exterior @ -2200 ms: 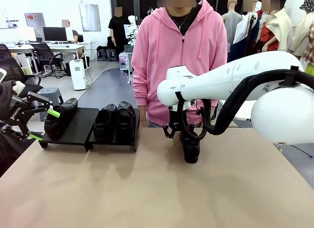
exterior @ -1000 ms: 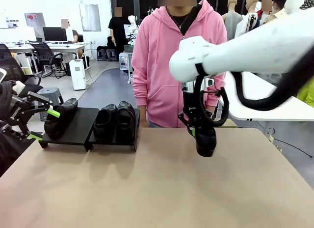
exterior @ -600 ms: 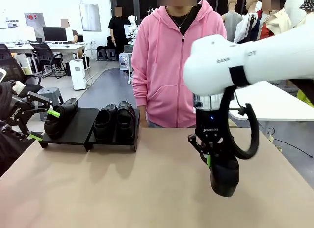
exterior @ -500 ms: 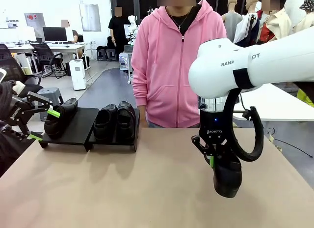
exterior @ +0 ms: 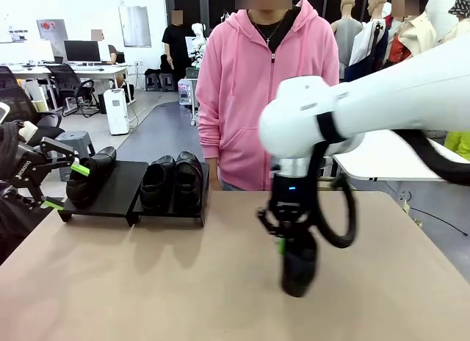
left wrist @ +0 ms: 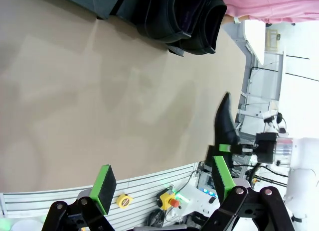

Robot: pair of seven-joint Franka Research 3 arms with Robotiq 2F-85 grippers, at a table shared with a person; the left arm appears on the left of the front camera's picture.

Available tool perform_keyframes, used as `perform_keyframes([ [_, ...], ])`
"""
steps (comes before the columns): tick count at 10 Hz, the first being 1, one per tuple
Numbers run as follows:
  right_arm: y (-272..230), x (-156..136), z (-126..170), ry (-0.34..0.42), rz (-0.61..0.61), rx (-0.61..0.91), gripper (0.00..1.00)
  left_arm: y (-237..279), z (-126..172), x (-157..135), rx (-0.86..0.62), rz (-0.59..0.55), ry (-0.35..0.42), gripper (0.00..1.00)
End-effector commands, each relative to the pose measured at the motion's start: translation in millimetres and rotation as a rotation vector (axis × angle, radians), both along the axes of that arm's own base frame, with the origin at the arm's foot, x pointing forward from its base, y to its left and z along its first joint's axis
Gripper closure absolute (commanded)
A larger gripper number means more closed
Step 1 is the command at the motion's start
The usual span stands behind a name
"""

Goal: Organize the shoes by placing them on the stand.
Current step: Pick up one Shoe and place it in the middle of the table.

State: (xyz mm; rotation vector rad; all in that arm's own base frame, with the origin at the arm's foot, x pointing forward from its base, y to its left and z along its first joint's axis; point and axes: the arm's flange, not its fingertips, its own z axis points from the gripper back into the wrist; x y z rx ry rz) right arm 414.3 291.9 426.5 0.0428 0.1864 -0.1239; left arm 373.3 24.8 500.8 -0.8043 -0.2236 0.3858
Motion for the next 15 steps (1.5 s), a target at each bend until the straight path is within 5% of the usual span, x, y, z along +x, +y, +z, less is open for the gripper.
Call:
perform_keyframes([
  [1, 84, 11, -5, -0.074, 0.069, 0.148, 1.0, 2, 2, -1, 0.002, 0.004, 0.015, 0.0],
  [4, 155, 22, -39, -0.027, 0.031, 0.167, 1.0, 2, 2, -1, 0.002, 0.004, 0.015, 0.0],
  [10, 155, 11, -52, 0.054, 0.059, 0.156, 1.0, 2, 2, -1, 0.002, 0.004, 0.015, 0.0],
  [11, 160, 10, -56, 0.067, 0.072, 0.159, 0.84, 2, 2, -1, 0.002, 0.004, 0.015, 0.0],
  [12, 163, 9, -58, 0.064, 0.093, 0.16, 0.24, 2, 2, -1, 0.002, 0.004, 0.015, 0.0],
  [13, 160, 7, -55, 0.068, 0.116, 0.182, 0.0, 2, 2, -1, 0.002, 0.004, 0.015, 0.0],
  [15, 150, 0, -44, 0.078, 0.166, 0.243, 0.0, 2, 2, -1, 0.002, 0.004, 0.015, 0.0],
])
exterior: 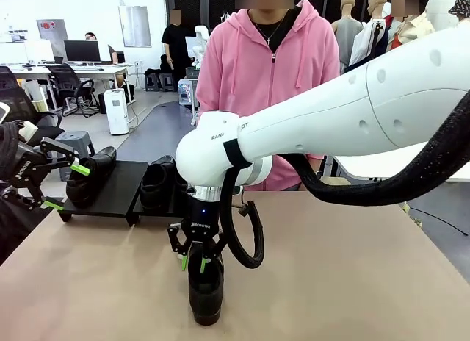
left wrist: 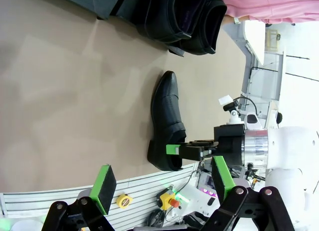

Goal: Organize the shoes by placing them on the stand.
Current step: Pick up one Shoe and place it in the middle of the table.

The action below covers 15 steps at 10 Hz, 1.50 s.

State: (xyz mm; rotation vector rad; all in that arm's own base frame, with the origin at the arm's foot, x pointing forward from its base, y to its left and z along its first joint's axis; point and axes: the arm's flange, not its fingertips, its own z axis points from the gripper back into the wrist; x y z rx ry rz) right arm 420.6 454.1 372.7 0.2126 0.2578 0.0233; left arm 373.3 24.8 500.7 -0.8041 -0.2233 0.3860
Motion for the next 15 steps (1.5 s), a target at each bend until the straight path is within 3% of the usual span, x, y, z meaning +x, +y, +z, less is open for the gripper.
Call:
perform_keyframes([
  [1, -28, -10, 21, -0.016, 0.003, 0.046, 0.0, 2, 2, -1, 0.001, 0.004, 0.015, 0.0],
  [2, -54, -19, 44, -0.06, -0.008, 0.055, 0.0, 2, 2, -1, 0.001, 0.004, 0.015, 0.0],
  [5, -168, -43, 109, -0.12, 0.127, 0.084, 0.0, 2, 2, -1, 0.001, 0.004, 0.015, 0.0],
  [7, -283, -47, 133, -0.132, 0.182, 0.389, 0.0, 2, 2, -1, 0.001, 0.004, 0.015, 0.0],
  [9, -374, -58, 127, -0.173, 0.1, 0.512, 0.0, 2, 2, -1, 0.001, 0.004, 0.015, 0.0],
  [11, -435, -87, 110, -0.242, -0.004, 0.524, 0.0, 2, 2, -1, 0.001, 0.004, 0.015, 0.0],
  [13, -445, -105, 99, -0.435, 0.017, 0.538, 0.0, 2, 2, -1, 0.001, 0.004, 0.015, 0.0],
  [14, -453, -87, 109, -0.251, -0.013, 0.533, 0.0, 2, 2, -1, 0.001, 0.004, 0.015, 0.0],
  [15, -453, -87, 109, -0.251, -0.013, 0.533, 0.0, 2, 2, -1, 0.001, 0.004, 0.015, 0.0],
])
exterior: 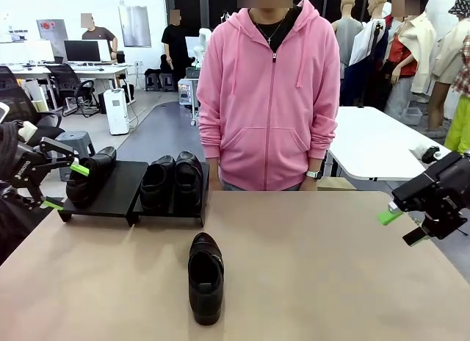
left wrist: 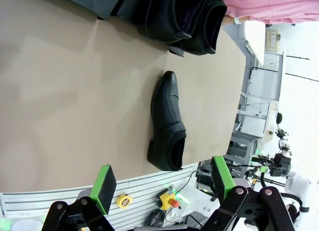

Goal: Organize the shoes by placing them on the stand.
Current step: Pick up one Shoe and place it in the middle of the table, then place the Shoe from the middle of the table onto the Shoes Stand.

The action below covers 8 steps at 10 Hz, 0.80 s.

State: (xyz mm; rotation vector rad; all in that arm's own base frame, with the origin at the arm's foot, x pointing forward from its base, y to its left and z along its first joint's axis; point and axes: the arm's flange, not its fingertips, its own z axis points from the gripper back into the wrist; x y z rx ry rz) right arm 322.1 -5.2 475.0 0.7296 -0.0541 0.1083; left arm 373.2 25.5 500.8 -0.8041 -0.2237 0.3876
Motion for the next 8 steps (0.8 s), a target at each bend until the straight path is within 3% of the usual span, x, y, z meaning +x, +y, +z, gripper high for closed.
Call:
perform_keyframes([
  [1, 6.0, 11.3, 6.6, 0.045, 0.015, 0.004, 0.0, 1.1, 2.1, -1.3, 0.002, 0.002, 0.014, 0.0],
  [8, 6.0, 11.3, 6.6, 0.045, 0.015, 0.004, 0.0, 1.1, 2.1, -1.3, 0.002, 0.002, 0.014, 0.0],
])
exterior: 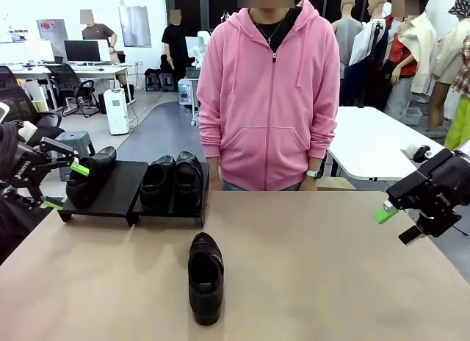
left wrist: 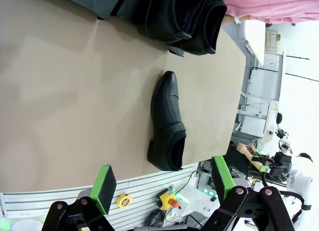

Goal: Organize the shoes by placing them on the stand.
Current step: Place the Shoe from the middle of the table onto the Shoes Stand.

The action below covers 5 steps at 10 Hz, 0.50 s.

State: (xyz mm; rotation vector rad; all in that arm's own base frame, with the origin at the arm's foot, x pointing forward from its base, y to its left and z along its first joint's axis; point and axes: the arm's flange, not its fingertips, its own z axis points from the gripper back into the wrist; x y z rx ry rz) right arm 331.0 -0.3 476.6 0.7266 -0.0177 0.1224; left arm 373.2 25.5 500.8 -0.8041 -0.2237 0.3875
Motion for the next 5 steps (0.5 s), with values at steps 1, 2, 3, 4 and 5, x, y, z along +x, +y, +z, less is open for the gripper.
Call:
perform_keyframes([
  [1, 1.1, 2.5, 5.0, 0.017, -0.011, 0.009, 0.0, 1.1, 2.1, -1.3, 0.002, 0.002, 0.014, 0.0],
  [2, 1.1, 2.5, 5.0, 0.017, -0.011, 0.009, 0.0, 1.1, 2.1, -1.3, 0.002, 0.002, 0.014, 0.0],
  [3, 1.1, 2.5, 5.0, 0.017, -0.011, 0.009, 0.0, 1.1, 2.1, -1.3, 0.002, 0.002, 0.014, 0.0],
  [4, 1.1, 2.5, 5.0, 0.017, -0.011, 0.009, 0.0, 1.1, 2.1, -1.3, 0.002, 0.002, 0.014, 0.0],
  [5, 1.1, 2.5, 5.0, 0.017, -0.011, 0.009, 0.0, 1.1, 2.1, -1.3, 0.002, 0.002, 0.014, 0.0],
])
